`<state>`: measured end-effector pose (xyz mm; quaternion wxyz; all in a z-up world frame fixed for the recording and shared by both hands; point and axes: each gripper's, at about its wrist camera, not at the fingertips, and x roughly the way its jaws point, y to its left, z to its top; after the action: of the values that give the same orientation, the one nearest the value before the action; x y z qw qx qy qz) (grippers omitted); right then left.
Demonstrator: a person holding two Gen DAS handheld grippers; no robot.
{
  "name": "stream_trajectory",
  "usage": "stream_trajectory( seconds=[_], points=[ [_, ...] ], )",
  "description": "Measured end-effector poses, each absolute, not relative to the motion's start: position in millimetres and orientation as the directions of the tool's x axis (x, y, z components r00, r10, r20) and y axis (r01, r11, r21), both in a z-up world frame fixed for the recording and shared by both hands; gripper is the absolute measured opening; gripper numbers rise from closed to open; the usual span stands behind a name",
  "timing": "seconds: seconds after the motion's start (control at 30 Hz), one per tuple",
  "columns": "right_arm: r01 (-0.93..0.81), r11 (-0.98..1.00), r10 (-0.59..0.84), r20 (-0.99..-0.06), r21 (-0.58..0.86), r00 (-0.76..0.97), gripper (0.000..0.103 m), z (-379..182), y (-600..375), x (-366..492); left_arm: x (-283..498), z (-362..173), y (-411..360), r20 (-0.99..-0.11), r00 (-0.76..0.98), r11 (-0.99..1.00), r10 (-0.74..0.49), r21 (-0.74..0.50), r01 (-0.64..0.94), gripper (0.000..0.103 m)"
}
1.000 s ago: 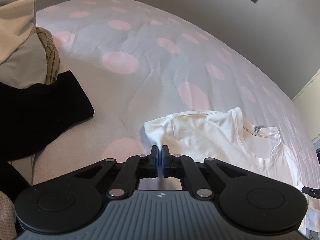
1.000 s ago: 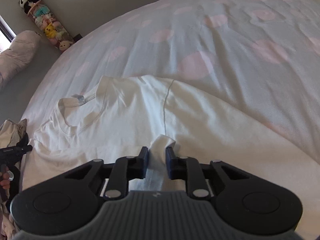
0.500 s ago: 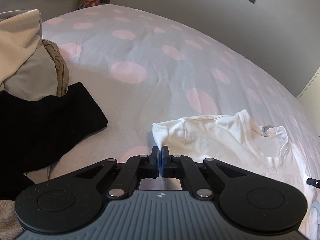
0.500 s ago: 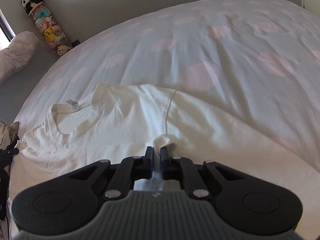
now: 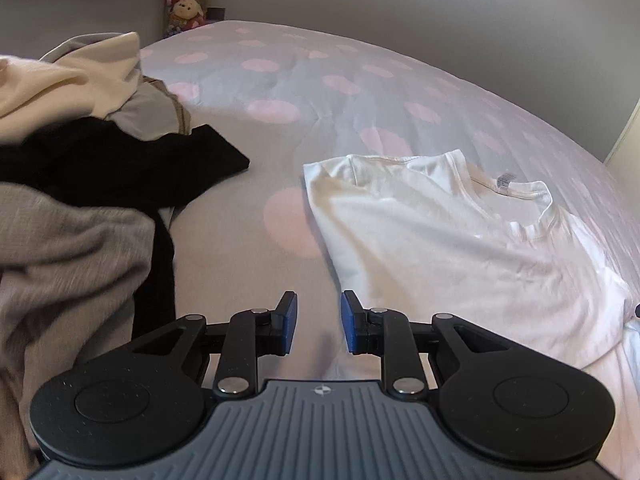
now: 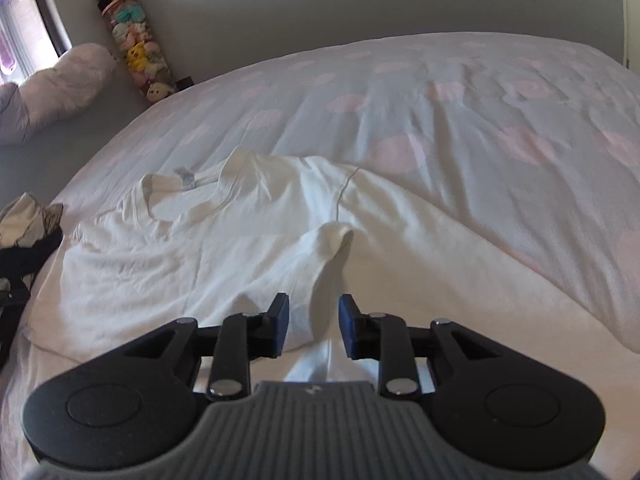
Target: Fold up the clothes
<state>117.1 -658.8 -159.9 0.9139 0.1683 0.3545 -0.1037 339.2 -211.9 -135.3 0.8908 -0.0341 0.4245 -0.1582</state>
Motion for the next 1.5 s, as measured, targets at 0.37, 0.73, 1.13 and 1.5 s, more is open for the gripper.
stream_trajectory(
  seconds=[0.37, 0.73, 1.13, 1.5],
  points=[
    [0.113, 0.992, -0.117, -0.718, -0.053, 0.686, 0.003, -174, -626, 133, 305, -154, -226, -0.755, 0.610, 0.963, -0.240, -0.107, 0.246, 0.029],
    [0.282, 0.958, -0.187, -0.862, -0.053, 0.472, 0.001, -146, -646, 136, 313, -166, -222, -0.755, 0.593, 0.950, -0.280, -0.131, 0.282, 0.029],
    [0.512, 0.856, -0.347, -0.812, -0.069, 0.470, 0.040, -52, -675, 25, 317, -150, -196, -0.757, 0.587, 0.954, -0.288, -0.172, 0.247, 0.029],
    [0.818, 0.574, -0.538, -0.769, -0.035, 0.345, 0.045, 10, -720, -148, 311, -140, -188, -0.762, 0.593, 0.960, -0.261, -0.140, 0.242, 0.029]
  ],
)
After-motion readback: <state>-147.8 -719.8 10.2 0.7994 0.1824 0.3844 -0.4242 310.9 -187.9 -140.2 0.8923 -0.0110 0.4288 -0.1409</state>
